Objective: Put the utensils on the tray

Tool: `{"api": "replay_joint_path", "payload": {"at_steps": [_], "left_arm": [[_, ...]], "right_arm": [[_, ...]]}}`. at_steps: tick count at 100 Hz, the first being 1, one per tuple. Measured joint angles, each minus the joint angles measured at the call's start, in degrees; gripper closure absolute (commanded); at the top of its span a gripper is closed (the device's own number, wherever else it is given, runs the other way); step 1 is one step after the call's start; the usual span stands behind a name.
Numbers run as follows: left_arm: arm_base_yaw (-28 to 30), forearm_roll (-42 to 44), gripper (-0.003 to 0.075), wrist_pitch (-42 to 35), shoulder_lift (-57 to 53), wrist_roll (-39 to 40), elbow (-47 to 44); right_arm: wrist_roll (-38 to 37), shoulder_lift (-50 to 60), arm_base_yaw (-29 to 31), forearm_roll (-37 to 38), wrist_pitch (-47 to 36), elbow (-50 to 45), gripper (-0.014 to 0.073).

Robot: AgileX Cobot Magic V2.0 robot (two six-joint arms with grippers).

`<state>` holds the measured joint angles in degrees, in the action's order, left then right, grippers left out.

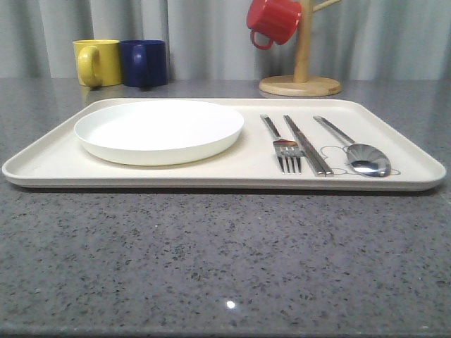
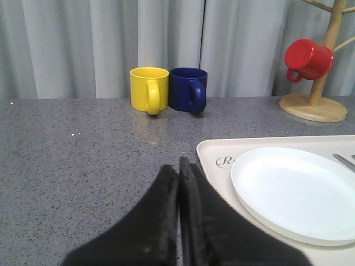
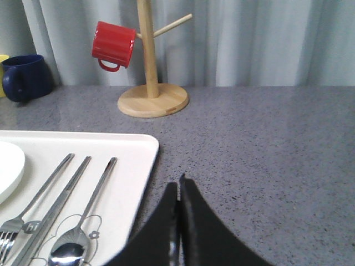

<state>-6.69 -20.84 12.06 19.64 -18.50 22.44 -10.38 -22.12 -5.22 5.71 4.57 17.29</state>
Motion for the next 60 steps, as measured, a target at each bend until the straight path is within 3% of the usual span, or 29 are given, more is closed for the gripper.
{"api": "replay_joint_path", "payload": {"at_steps": [42, 60], "left_arm": [[0.0, 0.0, 0.0738, 0.0, 0.0, 0.0, 0.0], [0.0, 0.0, 0.0738, 0.0, 0.0, 0.0, 0.0]], "right_arm": [[5.2, 20.4, 2.7, -3.2, -2.3, -14.0, 0.0662], [5.4, 22.7, 3.1, -3.7, -3.3, -17.7, 0.0662]]}}
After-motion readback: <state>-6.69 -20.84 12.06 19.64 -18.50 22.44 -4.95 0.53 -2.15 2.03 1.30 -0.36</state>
